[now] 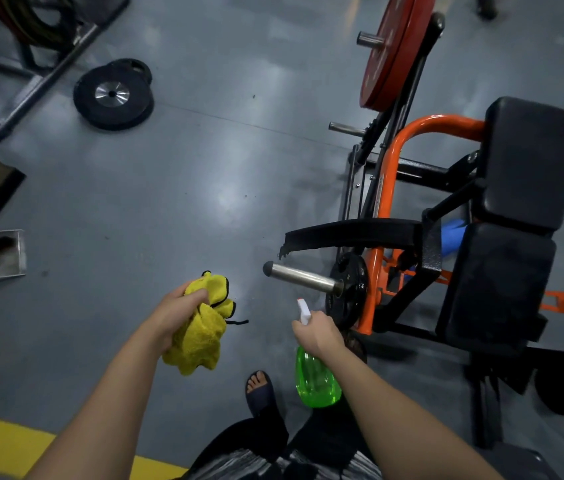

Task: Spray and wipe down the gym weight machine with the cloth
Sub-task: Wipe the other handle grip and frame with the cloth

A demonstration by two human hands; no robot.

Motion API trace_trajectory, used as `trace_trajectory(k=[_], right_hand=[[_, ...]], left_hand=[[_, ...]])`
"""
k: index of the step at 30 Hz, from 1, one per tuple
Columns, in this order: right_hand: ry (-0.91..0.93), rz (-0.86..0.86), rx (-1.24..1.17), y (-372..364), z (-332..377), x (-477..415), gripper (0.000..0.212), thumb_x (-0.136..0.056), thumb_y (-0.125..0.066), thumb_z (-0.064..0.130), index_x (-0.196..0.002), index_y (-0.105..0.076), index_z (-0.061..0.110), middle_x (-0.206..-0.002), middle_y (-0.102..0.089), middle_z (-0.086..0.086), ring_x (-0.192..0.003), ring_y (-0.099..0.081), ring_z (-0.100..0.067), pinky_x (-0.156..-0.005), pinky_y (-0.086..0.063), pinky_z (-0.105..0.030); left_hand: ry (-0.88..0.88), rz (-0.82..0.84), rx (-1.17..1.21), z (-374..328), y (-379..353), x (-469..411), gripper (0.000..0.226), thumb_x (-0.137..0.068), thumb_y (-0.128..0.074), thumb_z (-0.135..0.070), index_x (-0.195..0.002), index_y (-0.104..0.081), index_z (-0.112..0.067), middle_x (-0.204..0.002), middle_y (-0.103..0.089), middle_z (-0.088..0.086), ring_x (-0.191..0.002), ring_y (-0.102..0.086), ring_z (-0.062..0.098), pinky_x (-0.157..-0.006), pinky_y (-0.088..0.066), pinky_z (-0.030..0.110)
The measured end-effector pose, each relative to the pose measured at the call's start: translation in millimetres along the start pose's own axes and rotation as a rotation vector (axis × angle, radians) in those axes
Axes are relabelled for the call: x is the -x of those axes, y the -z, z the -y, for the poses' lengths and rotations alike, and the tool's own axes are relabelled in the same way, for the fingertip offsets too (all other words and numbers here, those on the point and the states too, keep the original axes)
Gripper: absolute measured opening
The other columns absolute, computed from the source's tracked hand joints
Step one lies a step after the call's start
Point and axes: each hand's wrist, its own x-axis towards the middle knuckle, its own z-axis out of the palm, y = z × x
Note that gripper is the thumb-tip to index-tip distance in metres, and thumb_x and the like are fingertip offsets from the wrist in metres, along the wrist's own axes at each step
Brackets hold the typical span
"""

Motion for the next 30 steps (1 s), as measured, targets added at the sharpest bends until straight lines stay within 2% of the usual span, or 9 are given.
trace_trajectory(k=[6,10,16,20,22,25,27,29,30], right_hand=[[-0.144,-0.127,-0.091,12.8,-19.6,-8.1,0.03,-0.089,-0.052,0.034,-0.11,-0.063,0.015,-0.109,-0.067,-0.009,-0.102,-0.065,-0.036,-0.087,-0.051,-0.037],[-0.199,-0.153,-0.078,31.3,-44.9,-12.2,0.032,-0.087,-0.05,0.037,-0.105,-0.066,0.016,-0.107,-0.069,-0.008,-0.098,-0.066,-0.033,-0.091,-0.054,-0.041],[-0.134,-0.132,-0.136,55.3,-80.8,-14.4,0.021,-0.087,-0.051,0.037,-0.1,-0.059,0.022,-0.098,-0.067,-0.006,-0.091,-0.065,-0.033,-0.084,-0.054,-0.041],[-0.073,-0.229,-0.335,71.0,-104.6,-15.0,0.015,-0.092,-0.054,0.034,-0.103,-0.055,0.025,-0.095,-0.068,-0.009,-0.088,-0.065,-0.035,-0.081,-0.055,-0.043],[-0.038,-0.308,-0.443,82.8,-114.1,-16.6,0.026,-0.093,-0.055,0.032,-0.115,-0.061,0.019,-0.096,-0.07,-0.01,-0.086,-0.066,-0.033,-0.084,-0.056,-0.045],[0.017,-0.453,-0.651,121.3,-125.8,-15.0,0.033,-0.101,-0.058,0.03,-0.131,-0.064,0.018,-0.115,-0.072,-0.006,-0.1,-0.067,-0.023,-0.096,-0.053,-0.039],[0.075,-0.568,-0.77,153.9,-123.5,-15.0,0.022,-0.103,-0.059,0.032,-0.121,-0.067,0.023,-0.112,-0.072,-0.004,-0.106,-0.067,-0.022,-0.098,-0.051,-0.038],[0.12,-0.657,-0.848,191.2,-115.3,-20.0,0.003,-0.103,-0.059,0.034,-0.103,-0.061,0.037,-0.101,-0.07,0.002,-0.1,-0.066,-0.017,-0.092,-0.049,-0.032],[0.145,-0.702,-0.876,208.5,-110.3,-25.1,0.01,-0.103,-0.059,0.033,-0.096,-0.057,0.039,-0.097,-0.068,0.004,-0.096,-0.065,-0.014,-0.089,-0.047,-0.029]], left_hand=[[-0.023,-0.012,-0.03,-3.1,-7.5,-4.1,0.031,-0.087,-0.063,-0.015,-0.11,-0.072,-0.033,-0.094,-0.074,0.014,-0.081,-0.07,0.033,-0.074,-0.059,0.042],[-0.051,-0.003,-0.06,-8.8,-22.4,-6.1,0.035,-0.087,-0.062,-0.009,-0.112,-0.071,-0.031,-0.098,-0.074,0.014,-0.081,-0.069,0.032,-0.072,-0.059,0.039],[-0.074,0.036,-0.147,-32.0,-64.0,-9.5,0.038,-0.082,-0.065,-0.006,-0.108,-0.072,-0.031,-0.097,-0.072,0.012,-0.085,-0.067,0.033,-0.074,-0.057,0.041],[-0.142,0.066,-0.198,-57.8,-107.0,-12.5,0.033,-0.081,-0.063,-0.001,-0.1,-0.072,-0.025,-0.087,-0.065,0.008,-0.076,-0.058,0.026,-0.069,-0.049,0.034],[-0.166,0.085,-0.214,-70.4,-126.2,-13.5,0.032,-0.081,-0.062,0.0,-0.101,-0.071,-0.023,-0.087,-0.064,0.009,-0.076,-0.057,0.026,-0.068,-0.048,0.033],[-0.202,0.118,-0.223,-94.0,-166.5,-12.4,0.035,-0.083,-0.061,0.001,-0.106,-0.071,-0.024,-0.092,-0.064,0.008,-0.079,-0.058,0.026,-0.07,-0.049,0.034],[-0.215,0.119,-0.23,-106.6,-188.3,-12.3,0.035,-0.084,-0.061,0.0,-0.107,-0.07,-0.026,-0.095,-0.065,0.007,-0.082,-0.059,0.025,-0.073,-0.05,0.035],[-0.23,0.131,-0.227,-115.5,-208.7,-15.4,0.035,-0.084,-0.061,-0.001,-0.106,-0.069,-0.028,-0.099,-0.066,0.007,-0.085,-0.06,0.025,-0.074,-0.051,0.036],[-0.231,0.132,-0.225,-118.0,-217.0,-16.7,0.035,-0.085,-0.061,-0.001,-0.106,-0.069,-0.028,-0.1,-0.066,0.007,-0.085,-0.061,0.025,-0.074,-0.052,0.036]])
